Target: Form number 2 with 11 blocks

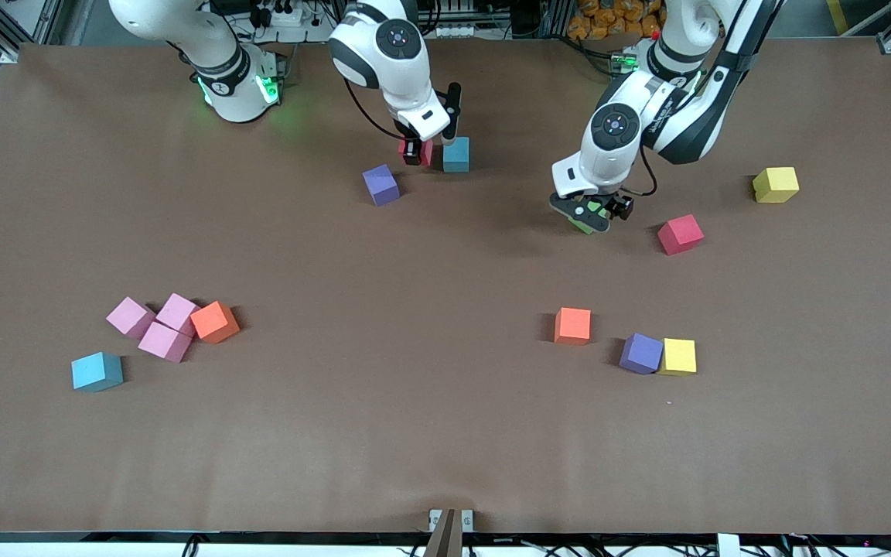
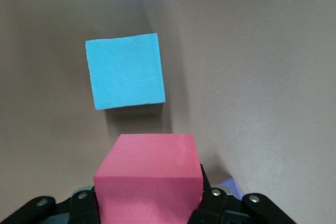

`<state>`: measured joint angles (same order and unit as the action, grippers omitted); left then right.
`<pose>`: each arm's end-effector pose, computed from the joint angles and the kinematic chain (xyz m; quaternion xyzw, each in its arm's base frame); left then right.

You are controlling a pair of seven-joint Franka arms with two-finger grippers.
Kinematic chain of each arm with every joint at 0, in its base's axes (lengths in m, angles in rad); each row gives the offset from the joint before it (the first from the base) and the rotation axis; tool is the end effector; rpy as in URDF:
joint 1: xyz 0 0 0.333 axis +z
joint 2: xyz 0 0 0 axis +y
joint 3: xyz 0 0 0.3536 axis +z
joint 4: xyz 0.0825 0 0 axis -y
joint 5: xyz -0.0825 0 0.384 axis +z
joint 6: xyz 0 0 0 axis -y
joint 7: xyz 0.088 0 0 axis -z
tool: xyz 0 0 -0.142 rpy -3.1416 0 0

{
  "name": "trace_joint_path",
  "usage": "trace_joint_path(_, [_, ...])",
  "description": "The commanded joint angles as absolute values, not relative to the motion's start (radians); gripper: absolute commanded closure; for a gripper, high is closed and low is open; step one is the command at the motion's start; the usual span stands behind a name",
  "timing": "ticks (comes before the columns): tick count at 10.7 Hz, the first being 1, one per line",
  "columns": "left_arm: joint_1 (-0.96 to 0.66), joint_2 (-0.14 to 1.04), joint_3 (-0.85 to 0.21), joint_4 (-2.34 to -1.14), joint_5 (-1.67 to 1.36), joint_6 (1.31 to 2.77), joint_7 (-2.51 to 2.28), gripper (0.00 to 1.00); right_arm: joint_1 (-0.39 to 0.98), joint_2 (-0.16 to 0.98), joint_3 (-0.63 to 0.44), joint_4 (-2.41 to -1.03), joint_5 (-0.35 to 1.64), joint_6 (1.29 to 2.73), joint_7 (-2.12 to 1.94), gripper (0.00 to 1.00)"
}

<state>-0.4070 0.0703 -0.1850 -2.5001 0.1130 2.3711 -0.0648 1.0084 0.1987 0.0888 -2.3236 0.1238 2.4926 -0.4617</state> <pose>0.3690 -0.2444 0.2455 -0.9478 0.3020 0.0839 0.0589 0.2372 0.4680 0.2545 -0.7451 -0.6652 0.0283 0.0385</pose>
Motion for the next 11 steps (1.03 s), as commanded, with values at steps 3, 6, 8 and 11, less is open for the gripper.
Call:
trace_joint_path(3, [-0.416, 0.051, -0.183, -2.597, 0.129, 2.5, -0.051, 0.0, 1.077, 0.274, 0.066, -2.332, 0.112, 2.58, -0.439, 0.72])
trace_joint_path(6, [-0.416, 0.072, -0.183, -2.615, 0.127, 2.554, -0.052, 0.0, 1.117, 0.293, 0.04, -2.329, 0.112, 2.599, -0.423, 0.72])
trace_joint_path(8, [-0.416, 0.104, -0.181, -2.615, 0.126, 2.598, -0.052, 0.0, 1.143, 0.311, 0.037, -2.326, 0.112, 2.624, -0.397, 0.73])
trace_joint_path(11, [-0.416, 0.14, -0.181, -2.614, 0.124, 2.649, -0.06, 0.0, 1.181, 0.339, -0.006, -2.301, 0.11, 2.628, -0.394, 0.73])
